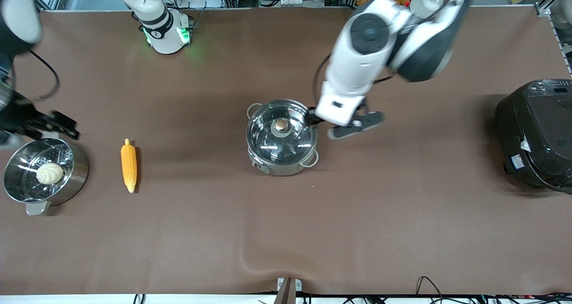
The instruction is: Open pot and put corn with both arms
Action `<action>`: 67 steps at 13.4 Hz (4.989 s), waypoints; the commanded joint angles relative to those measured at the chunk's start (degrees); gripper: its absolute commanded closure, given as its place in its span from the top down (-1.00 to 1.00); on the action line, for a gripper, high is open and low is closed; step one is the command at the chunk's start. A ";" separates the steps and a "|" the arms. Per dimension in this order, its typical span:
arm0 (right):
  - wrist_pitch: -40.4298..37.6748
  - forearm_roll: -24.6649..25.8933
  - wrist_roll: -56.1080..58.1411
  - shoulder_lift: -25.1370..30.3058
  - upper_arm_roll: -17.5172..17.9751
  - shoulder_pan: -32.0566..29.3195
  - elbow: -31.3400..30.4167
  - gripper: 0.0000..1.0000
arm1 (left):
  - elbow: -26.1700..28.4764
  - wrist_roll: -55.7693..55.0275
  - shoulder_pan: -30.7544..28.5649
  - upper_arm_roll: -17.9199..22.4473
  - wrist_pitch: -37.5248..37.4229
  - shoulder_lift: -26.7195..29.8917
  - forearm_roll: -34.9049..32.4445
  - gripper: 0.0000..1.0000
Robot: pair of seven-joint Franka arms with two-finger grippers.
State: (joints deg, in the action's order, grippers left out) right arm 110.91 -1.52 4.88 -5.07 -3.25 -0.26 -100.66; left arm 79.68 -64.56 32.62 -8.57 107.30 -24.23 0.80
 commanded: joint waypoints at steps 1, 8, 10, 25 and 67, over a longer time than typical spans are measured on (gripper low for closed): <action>7.64 -0.15 0.22 -1.86 0.09 0.26 -7.87 1.00 | -5.41 -6.62 3.49 1.36 4.04 -6.87 0.52 1.00; 31.30 -0.42 19.09 -15.65 0.00 -2.03 -19.22 1.00 | -5.50 -14.72 13.23 6.97 8.02 -12.59 -0.80 1.00; 31.73 -0.15 25.15 -19.70 0.00 -3.42 -18.96 1.00 | -5.32 -14.72 14.93 8.31 7.84 -13.12 -0.71 1.00; 23.01 -0.86 30.46 -21.84 0.35 -3.96 -10.99 -0.52 | -4.79 -14.63 15.98 7.95 6.96 -14.61 -0.27 -1.00; -8.25 -4.29 -32.96 -9.62 0.53 22.52 12.51 1.00 | 18.56 54.10 -27.35 8.83 5.00 11.14 -1.32 1.00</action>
State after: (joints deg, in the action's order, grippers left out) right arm 102.54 -6.98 -32.82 -17.06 -4.24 27.88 -85.85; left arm 107.84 -11.92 6.13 0.41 123.06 -14.35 0.39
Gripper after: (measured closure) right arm 0.000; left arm 0.000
